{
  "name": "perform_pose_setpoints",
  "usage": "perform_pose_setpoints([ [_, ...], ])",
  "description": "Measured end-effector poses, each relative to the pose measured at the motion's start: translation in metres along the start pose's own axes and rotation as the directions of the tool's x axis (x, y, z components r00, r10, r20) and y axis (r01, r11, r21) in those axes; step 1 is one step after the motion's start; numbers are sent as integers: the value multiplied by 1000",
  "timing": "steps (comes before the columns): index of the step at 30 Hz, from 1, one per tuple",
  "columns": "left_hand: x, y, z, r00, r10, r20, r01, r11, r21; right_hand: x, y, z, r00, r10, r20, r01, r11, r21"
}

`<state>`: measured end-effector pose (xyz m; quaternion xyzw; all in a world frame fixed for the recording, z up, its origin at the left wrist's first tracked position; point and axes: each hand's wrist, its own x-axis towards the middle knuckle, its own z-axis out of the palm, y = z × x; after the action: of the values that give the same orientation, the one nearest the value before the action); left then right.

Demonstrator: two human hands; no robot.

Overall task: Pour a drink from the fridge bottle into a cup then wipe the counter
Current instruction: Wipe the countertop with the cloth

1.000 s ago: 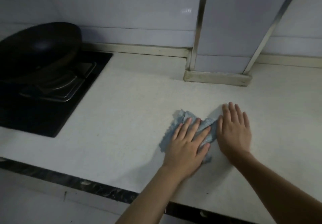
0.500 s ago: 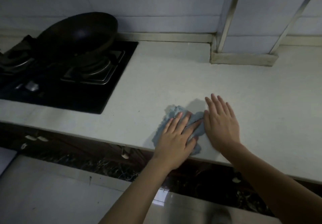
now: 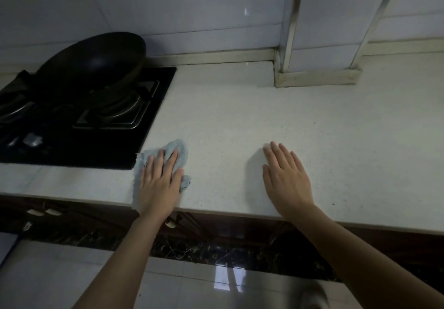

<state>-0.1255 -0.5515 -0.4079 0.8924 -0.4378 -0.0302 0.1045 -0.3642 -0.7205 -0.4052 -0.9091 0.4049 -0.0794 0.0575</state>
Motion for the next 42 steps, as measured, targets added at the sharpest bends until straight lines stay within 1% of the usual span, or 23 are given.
perform_pose_setpoints([
  [2,8,15,2,998,56,41,-60,994,87,-1,17,-6,999,32,-12,-32,999,0],
  [3,12,27,4,997,36,74,-40,998,56,-2,25,-8,999,42,-15,-42,999,-3],
  [5,18,59,12,995,6,95,-2,999,-35,-6,38,-10,998,59,-16,-59,998,-14],
  [8,20,119,28,983,164,87,-162,986,-39,-16,55,-14,995,97,-21,-97,995,-25],
  [10,16,159,38,960,251,120,-246,968,-57,-20,68,-18,992,120,-28,-121,992,-32],
  [13,5,215,46,922,352,163,-343,936,-84,-24,93,-26,987,152,-46,-154,987,-40],
  [15,-5,245,53,895,414,165,-408,910,-71,-27,113,-31,983,175,-54,-178,983,-51],
  [18,-21,291,68,868,471,157,-471,881,-41,-38,150,-36,978,203,-46,-207,973,-100],
  [21,-33,318,75,810,563,161,-567,823,-30,-46,188,-45,969,246,-36,-249,960,-130],
  [24,-27,305,68,702,693,165,-692,718,-76,-46,210,-51,965,261,-27,-262,960,-97],
  [25,-23,298,64,683,712,161,-710,699,-80,-45,215,-52,969,247,-23,-248,965,-88],
  [26,-17,290,61,689,707,158,-707,704,-70,-42,219,-52,973,228,-23,-229,970,-78],
  [27,-8,284,61,716,679,161,-682,730,-50,-38,222,-51,977,212,-24,-213,975,-70],
  [30,32,276,66,845,523,115,-528,849,26,-25,230,-51,982,188,-22,-189,980,-60],
  [32,56,282,71,895,437,94,-443,894,63,-14,241,-52,985,172,-16,-172,983,-60],
  [33,66,288,74,906,416,79,-422,903,78,-9,250,-53,987,162,-10,-162,985,-64],
  [38,84,341,80,919,357,170,-371,927,56,9,286,-54,991,132,12,-131,989,-68],
  [40,77,367,83,908,384,166,-393,919,28,12,288,-53,993,116,35,-113,990,-81],
  [42,60,388,87,884,440,157,-446,895,0,18,293,-57,996,83,41,-77,989,-125],
])
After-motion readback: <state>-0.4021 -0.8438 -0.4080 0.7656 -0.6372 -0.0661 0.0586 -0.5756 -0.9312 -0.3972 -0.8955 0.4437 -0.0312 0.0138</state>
